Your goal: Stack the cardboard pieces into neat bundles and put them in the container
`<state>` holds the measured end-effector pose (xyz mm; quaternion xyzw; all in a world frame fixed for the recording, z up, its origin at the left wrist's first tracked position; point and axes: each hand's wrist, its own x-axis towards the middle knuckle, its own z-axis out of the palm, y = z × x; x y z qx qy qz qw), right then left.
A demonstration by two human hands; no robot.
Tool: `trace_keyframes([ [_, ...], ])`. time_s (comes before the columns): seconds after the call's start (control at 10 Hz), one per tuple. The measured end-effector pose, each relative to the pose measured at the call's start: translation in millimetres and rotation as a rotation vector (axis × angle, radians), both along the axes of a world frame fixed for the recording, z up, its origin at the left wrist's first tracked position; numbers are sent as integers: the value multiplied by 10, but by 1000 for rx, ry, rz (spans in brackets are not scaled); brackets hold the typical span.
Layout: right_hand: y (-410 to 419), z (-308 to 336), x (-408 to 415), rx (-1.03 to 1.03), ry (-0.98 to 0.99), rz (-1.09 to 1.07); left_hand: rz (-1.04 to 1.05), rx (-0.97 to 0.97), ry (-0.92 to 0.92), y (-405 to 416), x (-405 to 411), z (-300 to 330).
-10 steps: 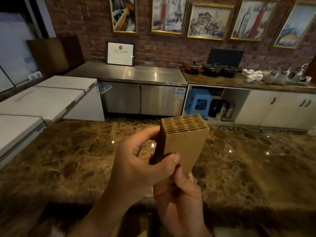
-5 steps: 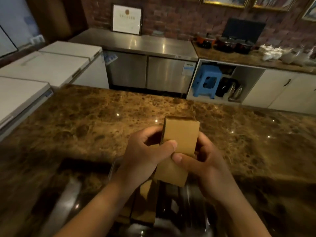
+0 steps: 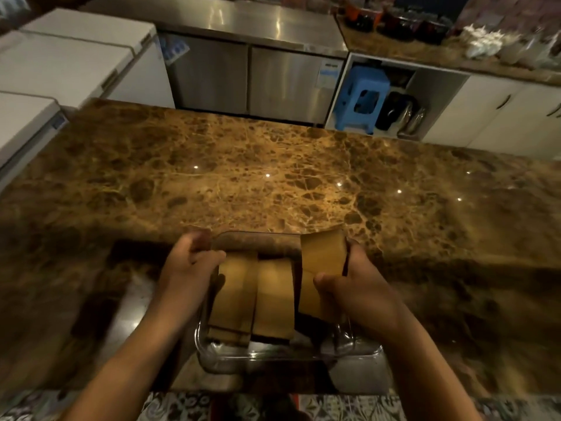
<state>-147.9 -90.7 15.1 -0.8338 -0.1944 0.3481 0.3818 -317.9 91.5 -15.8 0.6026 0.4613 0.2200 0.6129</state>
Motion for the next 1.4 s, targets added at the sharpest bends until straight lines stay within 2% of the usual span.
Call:
trace_keyframes([
  [0.2,18,-85,-103,-264,-4,38,-59,-250,-58,-58,-144,-246],
  [0.3,152,-169,-139,-378,-25,94,-67,-275,-83,-55,-155,-304],
  [0.5,173,-276,-132,-367,17,-1,-109,-254,-92,-8,-180,-338],
  [0.7,162,-259,-184,-215,158,-77,-140,-255,-140,41,-172,-351],
  [0.9,150,-240,-191,-153,183,-80,-197,-234,-150,36,-159,-318],
  [1.0,160,-276,-211,-174,34,-34,-187,-203,-124,37,-169,-273],
  [1.1,197,-264,-255,-208,-356,46,-222,-91,-56,35,-138,-173],
  [1.2,267,-119,-232,-155,-581,83,-207,171,8,63,-38,0],
  [1.3,408,117,-98,-103,-679,130,-208,379,76,160,117,335],
  [1.4,546,403,65,-93,-888,167,-164,627,84,244,289,719],
])
